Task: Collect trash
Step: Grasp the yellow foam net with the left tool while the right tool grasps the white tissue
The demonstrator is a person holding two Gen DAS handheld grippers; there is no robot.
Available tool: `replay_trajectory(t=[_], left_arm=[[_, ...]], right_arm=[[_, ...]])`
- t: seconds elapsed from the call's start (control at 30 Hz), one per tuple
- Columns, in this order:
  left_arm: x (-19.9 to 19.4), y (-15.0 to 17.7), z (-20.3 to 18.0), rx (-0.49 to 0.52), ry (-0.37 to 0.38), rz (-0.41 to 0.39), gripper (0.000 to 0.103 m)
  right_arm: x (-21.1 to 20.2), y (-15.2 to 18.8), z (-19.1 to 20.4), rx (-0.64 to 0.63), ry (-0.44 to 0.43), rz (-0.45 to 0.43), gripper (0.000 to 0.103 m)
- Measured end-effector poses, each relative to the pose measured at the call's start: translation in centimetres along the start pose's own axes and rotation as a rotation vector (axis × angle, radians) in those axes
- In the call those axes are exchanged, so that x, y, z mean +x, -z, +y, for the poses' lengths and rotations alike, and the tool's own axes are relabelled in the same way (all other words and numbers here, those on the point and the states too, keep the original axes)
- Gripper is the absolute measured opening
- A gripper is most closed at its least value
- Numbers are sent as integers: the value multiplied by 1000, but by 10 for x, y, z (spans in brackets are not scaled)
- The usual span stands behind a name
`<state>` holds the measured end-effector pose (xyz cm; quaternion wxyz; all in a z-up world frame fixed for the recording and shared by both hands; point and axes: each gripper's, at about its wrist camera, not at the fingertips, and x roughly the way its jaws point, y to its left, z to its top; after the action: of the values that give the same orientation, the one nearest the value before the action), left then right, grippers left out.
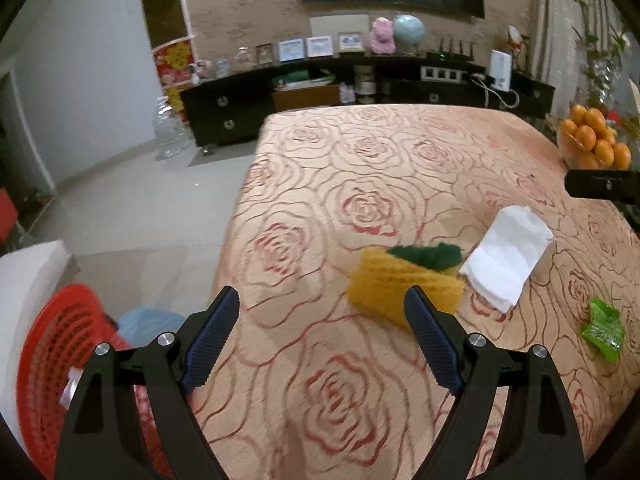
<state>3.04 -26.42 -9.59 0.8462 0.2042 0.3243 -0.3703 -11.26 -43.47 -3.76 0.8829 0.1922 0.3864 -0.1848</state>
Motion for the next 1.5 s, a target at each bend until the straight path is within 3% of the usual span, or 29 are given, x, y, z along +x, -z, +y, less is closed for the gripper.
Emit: replay_trajectory(t=[0.27,0.47,0.53,0.67,0.77,1.2,1.5], left_arm=[[26,-5,-31,85,58,28,81],[41,-4,-39,75,120,56,81],[44,-2,-45,84,134,62,75],[51,4,-52,105,151,109,45],[50,6,-50,93,155,118,33],[2,0,-23,24,158,12,32],[-15,-2,-7,3,141,-28,32]], right_arm=[[6,-2,-8,30,-17,11,71],[8,-2,-13,42,-22,21,71],[10,-2,-15,47,-22,26,71],[12,1,-20,60,-16,34,71],[15,1,-22,62,-9,38,71],[53,11,-9,-32,7,125,71],[87,21,-3,-115,104,171,71]])
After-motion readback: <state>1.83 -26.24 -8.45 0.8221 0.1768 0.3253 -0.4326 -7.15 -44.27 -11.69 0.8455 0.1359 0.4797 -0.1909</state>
